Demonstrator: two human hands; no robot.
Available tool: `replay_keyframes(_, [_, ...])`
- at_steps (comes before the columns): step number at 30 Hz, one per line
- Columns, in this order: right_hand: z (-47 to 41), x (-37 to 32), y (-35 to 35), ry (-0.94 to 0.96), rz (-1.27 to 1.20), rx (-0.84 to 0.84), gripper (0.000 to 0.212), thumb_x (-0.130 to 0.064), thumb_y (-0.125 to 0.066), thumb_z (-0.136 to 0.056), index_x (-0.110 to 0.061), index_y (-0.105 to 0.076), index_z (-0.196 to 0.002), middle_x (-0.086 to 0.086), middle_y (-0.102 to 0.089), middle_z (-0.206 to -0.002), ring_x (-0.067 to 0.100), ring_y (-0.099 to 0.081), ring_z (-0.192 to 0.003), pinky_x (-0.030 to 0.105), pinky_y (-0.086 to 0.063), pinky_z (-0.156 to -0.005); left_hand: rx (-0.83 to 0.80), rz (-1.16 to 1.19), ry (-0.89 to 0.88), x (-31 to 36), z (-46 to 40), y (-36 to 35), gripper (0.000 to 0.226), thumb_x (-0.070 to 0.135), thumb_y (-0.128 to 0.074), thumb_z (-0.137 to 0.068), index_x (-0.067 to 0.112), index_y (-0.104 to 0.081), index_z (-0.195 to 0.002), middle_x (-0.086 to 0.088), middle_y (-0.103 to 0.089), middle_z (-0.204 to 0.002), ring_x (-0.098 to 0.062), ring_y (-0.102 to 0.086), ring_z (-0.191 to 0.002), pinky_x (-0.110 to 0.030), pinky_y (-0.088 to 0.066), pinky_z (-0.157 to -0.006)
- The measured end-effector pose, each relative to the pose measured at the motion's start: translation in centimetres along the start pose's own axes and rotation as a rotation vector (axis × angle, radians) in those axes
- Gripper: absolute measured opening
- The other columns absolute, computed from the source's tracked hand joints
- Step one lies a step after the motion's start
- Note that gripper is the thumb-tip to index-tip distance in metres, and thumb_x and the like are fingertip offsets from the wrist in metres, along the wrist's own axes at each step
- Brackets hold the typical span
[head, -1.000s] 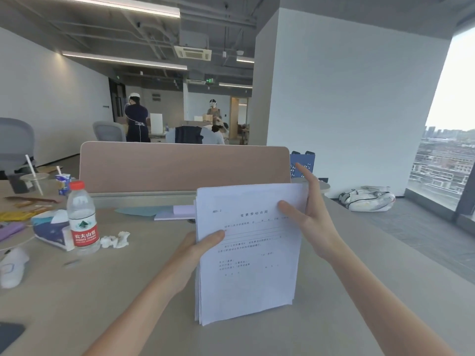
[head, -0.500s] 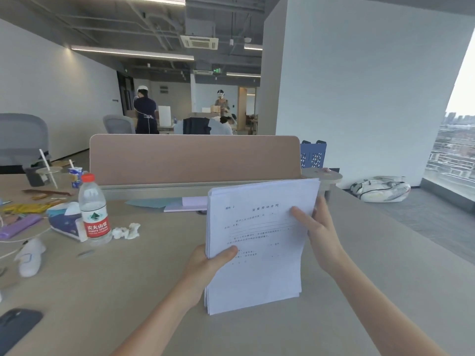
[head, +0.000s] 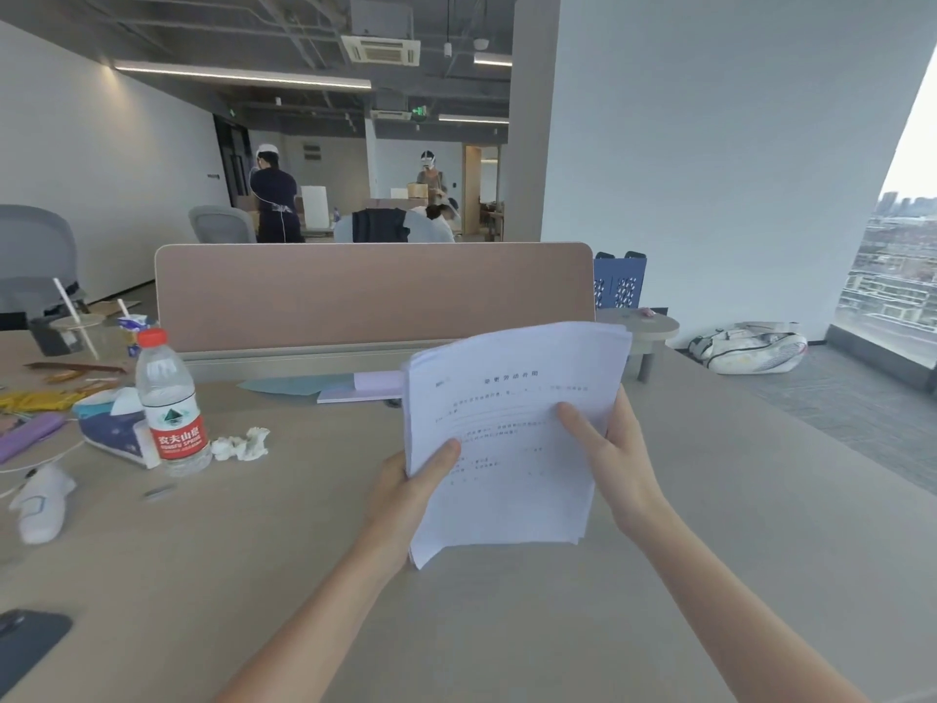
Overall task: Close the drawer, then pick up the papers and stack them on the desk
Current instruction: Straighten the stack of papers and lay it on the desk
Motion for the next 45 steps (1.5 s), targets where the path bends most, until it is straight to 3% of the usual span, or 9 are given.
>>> replay_keyframes(3, [0.7,2.2,-0.1,-0.099,-0.025,0.022,0.026,-0.026,-0.064,-0.096,-0.03,-0.06,-0.121,-0.012,-0.071,-0.12,0.013,-0.067,-0.115,0.034,-0.053,-0.089,0.027,-0.064,0.036,-1.8,0.0,0.1,0.008,0.028,-0.072,-0.087,0.023,-0.076,-0.091,0.006,-0.081,-0.091,-0.009,-0.076,-0.078,-0.021,-0.057,-0.06])
replay_keyframes(12, [1.7,3.9,-0.8,-0.147,-0.082,-0.01,0.032,-0.033,-0.059,-0.098,-0.033,-0.058,-0.13,-0.014,-0.069,-0.127,0.01,-0.063,-0.121,0.033,-0.051,-0.096,0.073,-0.105,0.058,-3.2,-0.8,0.6,0.011,0.035,-0.079,-0.079,0.029,-0.079,-0.088,0.008,-0.081,-0.091,-0.015,-0.076,-0.089,-0.042,-0.059,-0.086])
replay_keyframes(17, [1.7,4.2,-0.7,-0.145,-0.111,0.004,0.028,-0.031,-0.056,-0.1,-0.033,-0.057,-0.128,-0.017,-0.068,-0.127,0.005,-0.063,-0.119,0.032,-0.049,-0.098,0.058,-0.118,0.043,-2.6,-0.9,0.2,0.002,0.027,-0.076,-0.084,0.029,-0.075,-0.084,0.018,-0.079,-0.08,-0.005,-0.075,-0.081,-0.026,-0.057,-0.07])
replay_keyframes(22, [1.8,5.3,-0.5,-0.183,-0.114,0.04,0.021,-0.029,-0.058,-0.099,-0.015,-0.059,-0.115,0.003,-0.068,-0.118,0.018,-0.065,-0.111,0.041,-0.048,-0.099,0.073,-0.131,0.026,-3.0,-1.2,0.8,0.004,0.031,-0.074,-0.085,0.03,-0.075,-0.088,0.016,-0.079,-0.085,-0.005,-0.075,-0.082,-0.03,-0.058,-0.075])
replay_keyframes(25, [2.4,6.0,-0.8,-0.197,-0.11,0.013,0.021,-0.029,-0.057,-0.1,-0.023,-0.06,-0.12,-0.007,-0.069,-0.121,0.01,-0.064,-0.114,0.033,-0.05,-0.097,0.046,-0.185,0.061,-4.1,-0.9,1.0,0.004,0.03,-0.071,-0.087,0.032,-0.074,-0.086,0.022,-0.078,-0.082,-0.004,-0.073,-0.087,-0.028,-0.056,-0.078])
replay_keyframes(31, [2.8,7.0,-0.9,-0.195,-0.051,-0.009,0.026,-0.023,-0.056,-0.1,-0.031,-0.058,-0.124,-0.013,-0.067,-0.127,0.012,-0.061,-0.121,0.038,-0.049,-0.1,0.07,-0.164,0.055,-4.4,-1.0,1.1,0.005,0.027,-0.069,-0.09,0.031,-0.073,-0.088,0.019,-0.076,-0.084,-0.002,-0.071,-0.089,-0.023,-0.053,-0.072])
replay_keyframes(34, [2.3,6.4,-0.5,-0.15,-0.034,0.041,0.016,-0.016,-0.056,-0.098,-0.018,-0.06,-0.114,-0.003,-0.07,-0.116,0.023,-0.065,-0.109,0.039,-0.051,-0.094,0.095,-0.133,0.04,-4.0,-1.5,0.8,0.006,0.03,-0.071,-0.088,0.028,-0.074,-0.093,0.015,-0.078,-0.089,-0.008,-0.073,-0.09,-0.029,-0.056,-0.076])
replay_keyframes(39, [2.0,4.8,-0.6,-0.092,0.027,0.048,0.029,-0.014,-0.051,-0.102,-0.038,-0.054,-0.119,-0.031,-0.067,-0.113,-0.009,-0.061,-0.107,0.016,-0.05,-0.088,0.099,-0.079,-0.003,-3.2,-2.1,-0.7,0.007,0.025,-0.069,-0.09,0.031,-0.072,-0.086,0.02,-0.076,-0.081,-0.003,-0.072,-0.087,-0.028,-0.056,-0.077])
replay_keyframes(45, [3.5,9.3,-0.3,-0.215,0.104,-0.032,0.037,-0.013,-0.046,-0.104,-0.041,-0.047,-0.129,-0.039,-0.063,-0.114,-0.015,-0.058,-0.11,0.024,-0.046,-0.101,0.058,-0.092,0.073,-5.4,-2.7,-0.8,0.009,0.029,-0.066,-0.092,0.033,-0.071,-0.097,0.014,-0.076,-0.1,-0.007,-0.071,-0.096,-0.03,-0.054,-0.081])
Point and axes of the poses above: each hand's wrist, its own z-axis away from the middle knuckle, its own y-axis out of the back of the hand, x = y × z, the point moved 2 cm from there along -z, towards the middle knuckle
